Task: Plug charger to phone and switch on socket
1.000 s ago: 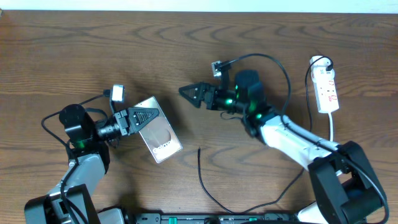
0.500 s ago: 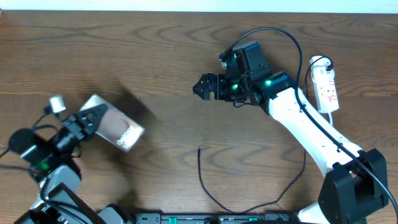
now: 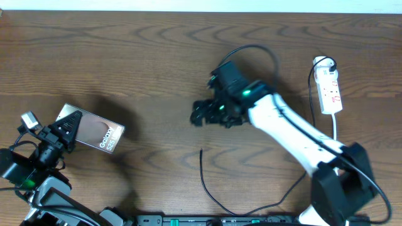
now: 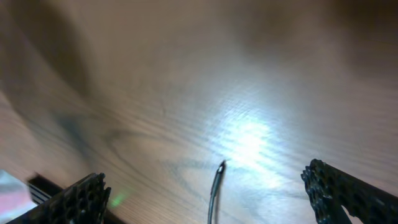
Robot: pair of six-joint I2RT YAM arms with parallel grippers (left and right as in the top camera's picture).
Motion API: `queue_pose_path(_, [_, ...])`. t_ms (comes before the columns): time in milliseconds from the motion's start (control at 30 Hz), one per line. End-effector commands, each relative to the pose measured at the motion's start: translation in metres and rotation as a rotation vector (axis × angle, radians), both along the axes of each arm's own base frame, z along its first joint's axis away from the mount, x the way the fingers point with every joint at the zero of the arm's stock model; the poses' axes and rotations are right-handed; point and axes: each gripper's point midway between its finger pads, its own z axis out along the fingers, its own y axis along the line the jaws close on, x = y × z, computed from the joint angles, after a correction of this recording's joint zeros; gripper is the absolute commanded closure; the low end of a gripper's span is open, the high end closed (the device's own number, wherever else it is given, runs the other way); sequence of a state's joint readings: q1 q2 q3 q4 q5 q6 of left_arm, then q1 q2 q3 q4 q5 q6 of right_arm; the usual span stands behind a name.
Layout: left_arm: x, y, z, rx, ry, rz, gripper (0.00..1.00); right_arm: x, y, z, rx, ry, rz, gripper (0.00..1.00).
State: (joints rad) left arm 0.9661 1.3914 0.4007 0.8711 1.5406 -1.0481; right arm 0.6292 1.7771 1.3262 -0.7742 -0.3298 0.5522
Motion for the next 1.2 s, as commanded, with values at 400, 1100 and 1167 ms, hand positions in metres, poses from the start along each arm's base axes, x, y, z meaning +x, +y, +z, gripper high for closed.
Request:
queue_pose_path(400, [-0.002, -0.002, 0.005, 0.003, -0.010, -0.026, 0.93, -0.049, 0.013, -0.057, -0.210, 0.145, -0.093, 0.01])
queue_pose_path(1100, [-0.002, -0.002, 0.005, -0.006, -0.005, -0.026, 0.93, -0.078, 0.015, -0.063, -0.344, 0.129, -0.198, 0.16])
queue_pose_path(1167, [-0.002, -0.002, 0.005, -0.006, -0.005, -0.025, 0.93, -0.083, 0.015, -0.063, -0.359, 0.124, -0.202, 0.16])
